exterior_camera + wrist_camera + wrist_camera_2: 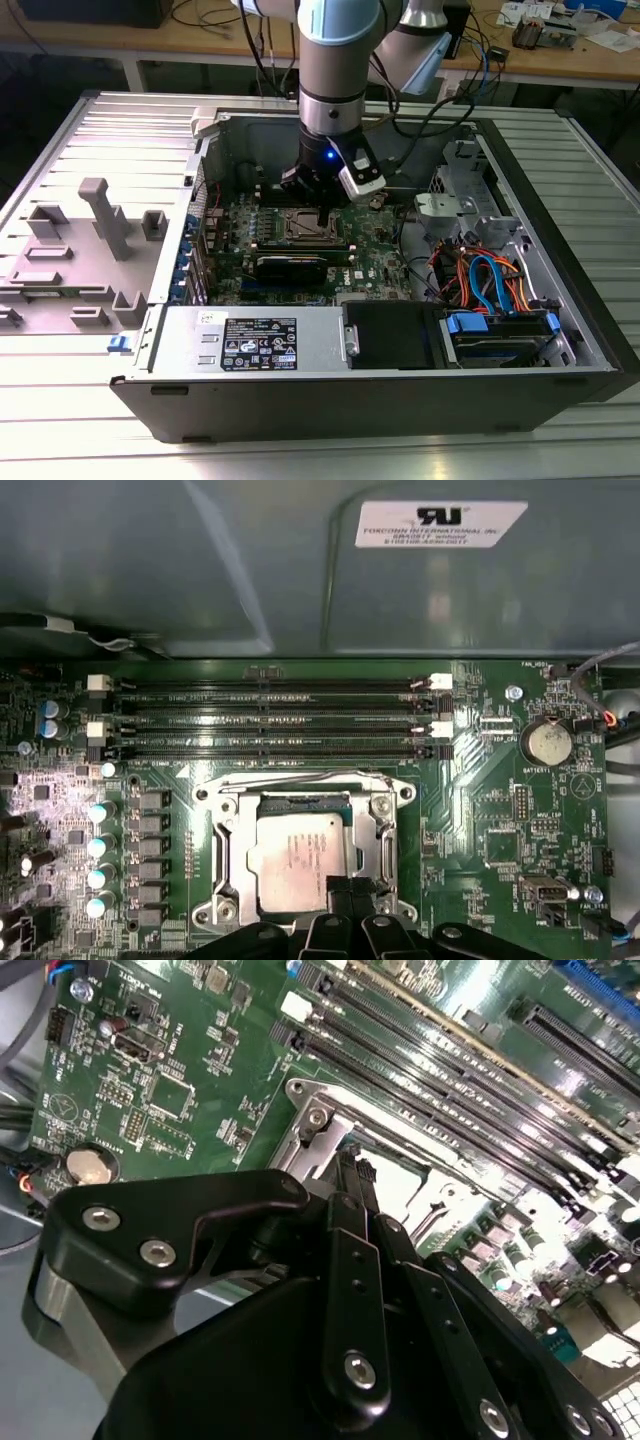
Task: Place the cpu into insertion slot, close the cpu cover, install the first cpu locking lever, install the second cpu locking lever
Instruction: 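Install the second cpu locking lever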
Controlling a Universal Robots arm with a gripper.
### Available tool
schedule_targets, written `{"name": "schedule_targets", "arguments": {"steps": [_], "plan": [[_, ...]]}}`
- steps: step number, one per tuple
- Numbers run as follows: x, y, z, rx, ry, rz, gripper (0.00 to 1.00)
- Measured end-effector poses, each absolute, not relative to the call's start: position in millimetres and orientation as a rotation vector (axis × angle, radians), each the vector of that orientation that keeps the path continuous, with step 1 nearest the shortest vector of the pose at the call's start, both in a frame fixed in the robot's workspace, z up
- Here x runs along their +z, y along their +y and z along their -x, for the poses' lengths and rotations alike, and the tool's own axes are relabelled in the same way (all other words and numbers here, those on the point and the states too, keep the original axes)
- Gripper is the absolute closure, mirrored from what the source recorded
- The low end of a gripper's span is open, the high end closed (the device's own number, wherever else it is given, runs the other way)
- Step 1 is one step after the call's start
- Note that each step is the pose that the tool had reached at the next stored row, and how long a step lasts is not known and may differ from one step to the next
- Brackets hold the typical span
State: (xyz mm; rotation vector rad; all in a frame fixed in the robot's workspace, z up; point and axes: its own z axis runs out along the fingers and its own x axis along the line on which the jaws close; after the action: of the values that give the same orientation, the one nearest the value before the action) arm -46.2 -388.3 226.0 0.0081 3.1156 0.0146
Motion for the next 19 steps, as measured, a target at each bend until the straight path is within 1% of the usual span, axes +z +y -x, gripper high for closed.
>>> {"name": "schedule_targets", "arguments": {"steps": [4,9,19], "plan": [[243,-388,46,0.008,3.116,-0.008,0.89],[242,-395,48,0.003,3.116,-0.008,0.89],[240,-410,48,-0.032,3.115,-0.008,0.89]]}}
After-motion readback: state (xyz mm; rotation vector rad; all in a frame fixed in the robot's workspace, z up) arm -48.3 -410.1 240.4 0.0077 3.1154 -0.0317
